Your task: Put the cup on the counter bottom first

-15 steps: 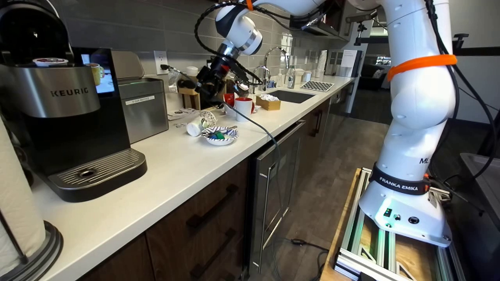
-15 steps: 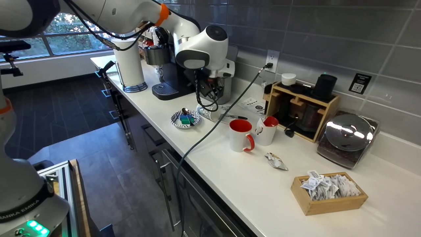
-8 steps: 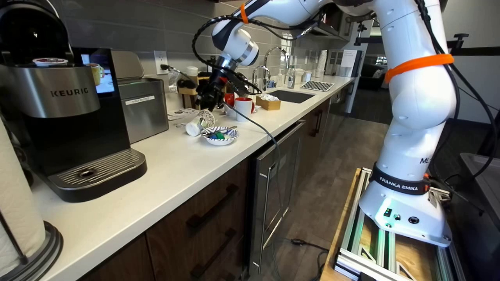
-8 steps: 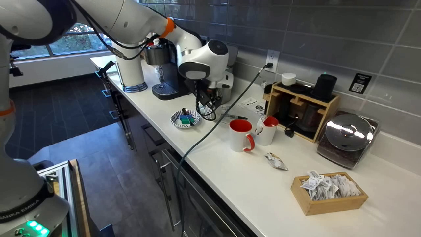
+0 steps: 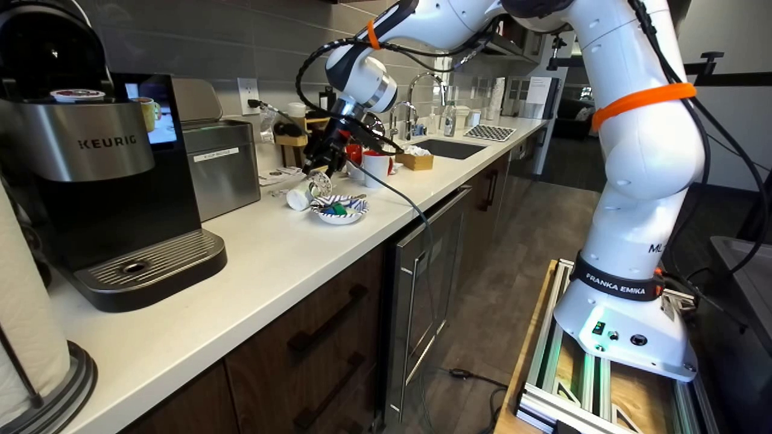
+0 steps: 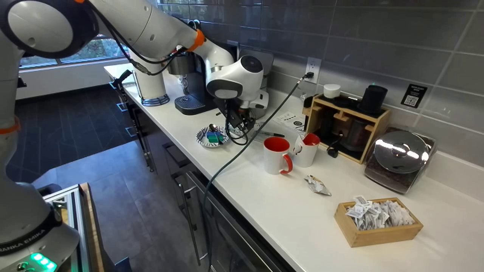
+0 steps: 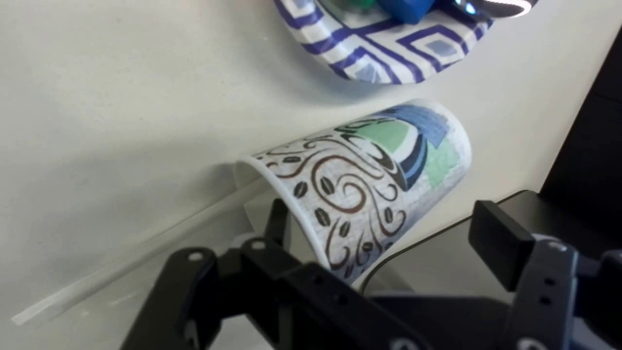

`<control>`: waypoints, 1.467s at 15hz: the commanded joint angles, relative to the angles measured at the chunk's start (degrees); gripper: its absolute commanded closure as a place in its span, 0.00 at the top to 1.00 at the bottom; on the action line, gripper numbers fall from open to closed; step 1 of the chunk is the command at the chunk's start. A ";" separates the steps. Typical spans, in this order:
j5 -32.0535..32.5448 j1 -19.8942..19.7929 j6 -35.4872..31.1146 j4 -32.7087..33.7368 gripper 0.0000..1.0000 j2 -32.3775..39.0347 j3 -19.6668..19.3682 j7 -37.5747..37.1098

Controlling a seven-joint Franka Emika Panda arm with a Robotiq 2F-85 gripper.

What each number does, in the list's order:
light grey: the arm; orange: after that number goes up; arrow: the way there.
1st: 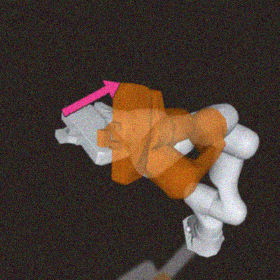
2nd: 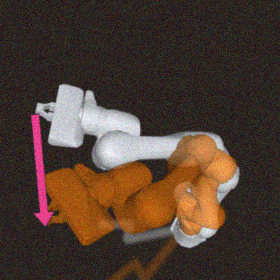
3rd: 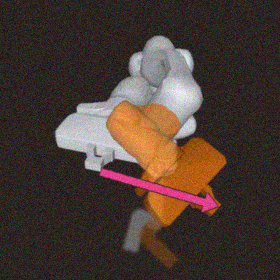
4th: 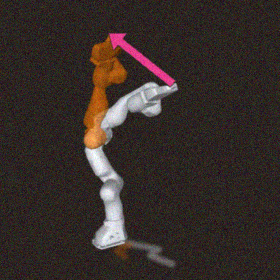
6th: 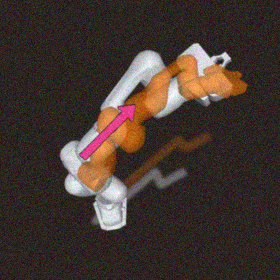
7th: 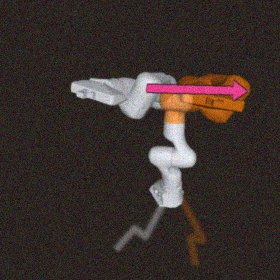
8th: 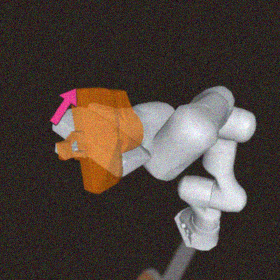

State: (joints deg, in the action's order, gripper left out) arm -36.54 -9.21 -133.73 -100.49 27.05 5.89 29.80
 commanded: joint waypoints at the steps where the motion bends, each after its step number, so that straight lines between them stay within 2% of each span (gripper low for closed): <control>1: -0.94 -0.44 0.23 1.21 0.62 1.06 1.26 -0.56; 6: -2.09 -0.58 0.26 1.25 0.22 0.75 2.17 -0.06; 9: -2.28 -0.55 0.52 1.62 0.02 -0.87 2.48 0.47; 13: -1.10 0.07 1.35 2.20 0.00 -5.54 3.00 2.64; 17: 3.22 3.66 3.88 1.64 0.00 -9.55 3.89 4.49; 22: 18.78 12.14 6.92 -0.22 0.00 -13.80 4.64 -2.28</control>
State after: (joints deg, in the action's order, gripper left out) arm -25.99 -1.28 -128.45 -98.38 16.23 10.71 31.68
